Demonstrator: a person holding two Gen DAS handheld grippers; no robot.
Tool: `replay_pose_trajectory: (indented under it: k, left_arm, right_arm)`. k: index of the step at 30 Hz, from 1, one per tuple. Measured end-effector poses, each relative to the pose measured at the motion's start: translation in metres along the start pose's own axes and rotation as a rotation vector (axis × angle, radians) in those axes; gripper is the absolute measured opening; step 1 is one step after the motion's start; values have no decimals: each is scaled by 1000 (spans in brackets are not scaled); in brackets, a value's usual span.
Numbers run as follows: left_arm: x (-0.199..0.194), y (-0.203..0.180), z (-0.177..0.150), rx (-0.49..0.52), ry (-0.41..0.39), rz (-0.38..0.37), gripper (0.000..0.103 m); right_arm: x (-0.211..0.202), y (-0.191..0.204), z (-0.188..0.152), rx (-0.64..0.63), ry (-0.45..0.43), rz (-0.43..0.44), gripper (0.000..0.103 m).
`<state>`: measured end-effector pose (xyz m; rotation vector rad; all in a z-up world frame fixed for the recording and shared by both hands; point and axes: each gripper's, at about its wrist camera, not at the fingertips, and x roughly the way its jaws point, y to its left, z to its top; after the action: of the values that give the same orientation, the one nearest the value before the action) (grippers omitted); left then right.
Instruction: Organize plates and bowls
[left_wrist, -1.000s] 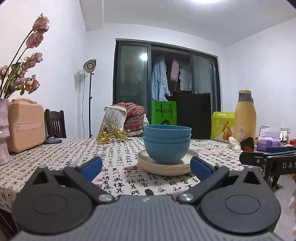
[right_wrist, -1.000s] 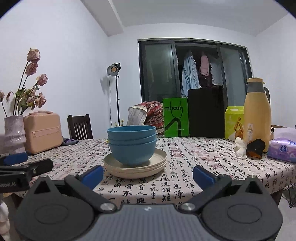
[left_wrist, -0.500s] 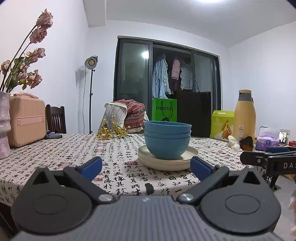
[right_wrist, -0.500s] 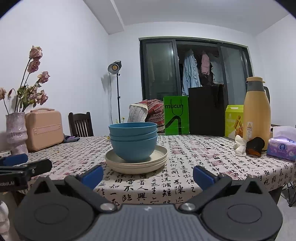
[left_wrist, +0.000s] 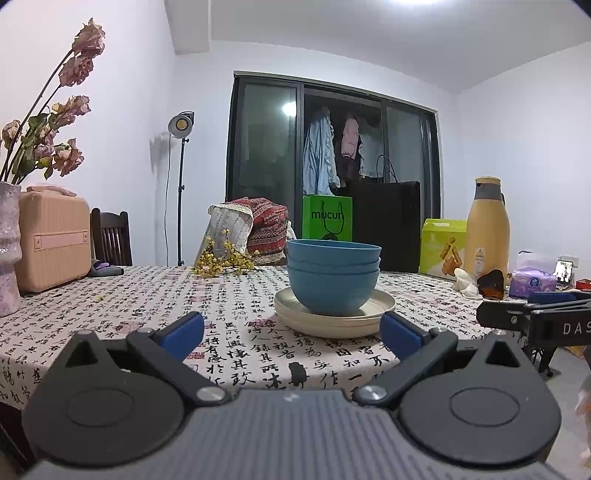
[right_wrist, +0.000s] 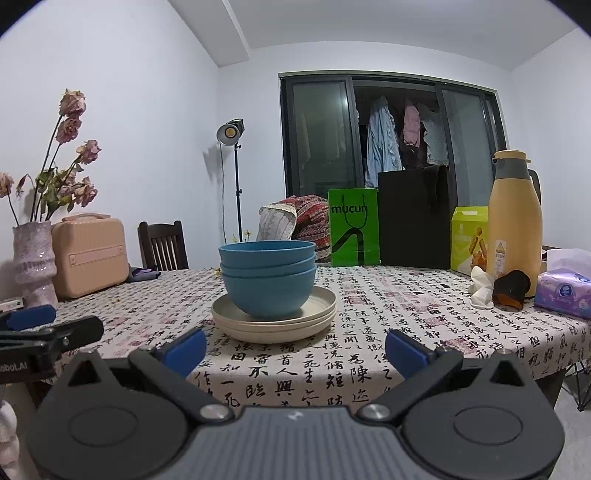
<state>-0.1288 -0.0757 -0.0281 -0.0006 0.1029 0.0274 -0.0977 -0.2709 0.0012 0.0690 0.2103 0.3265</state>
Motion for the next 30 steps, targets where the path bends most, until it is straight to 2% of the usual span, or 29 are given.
replay_pose_trajectory:
  k: [30]
  left_arm:
    - [2, -2, -5, 6, 43, -47, 103]
  right_arm:
    - [1, 5, -3, -5, 8, 10, 103]
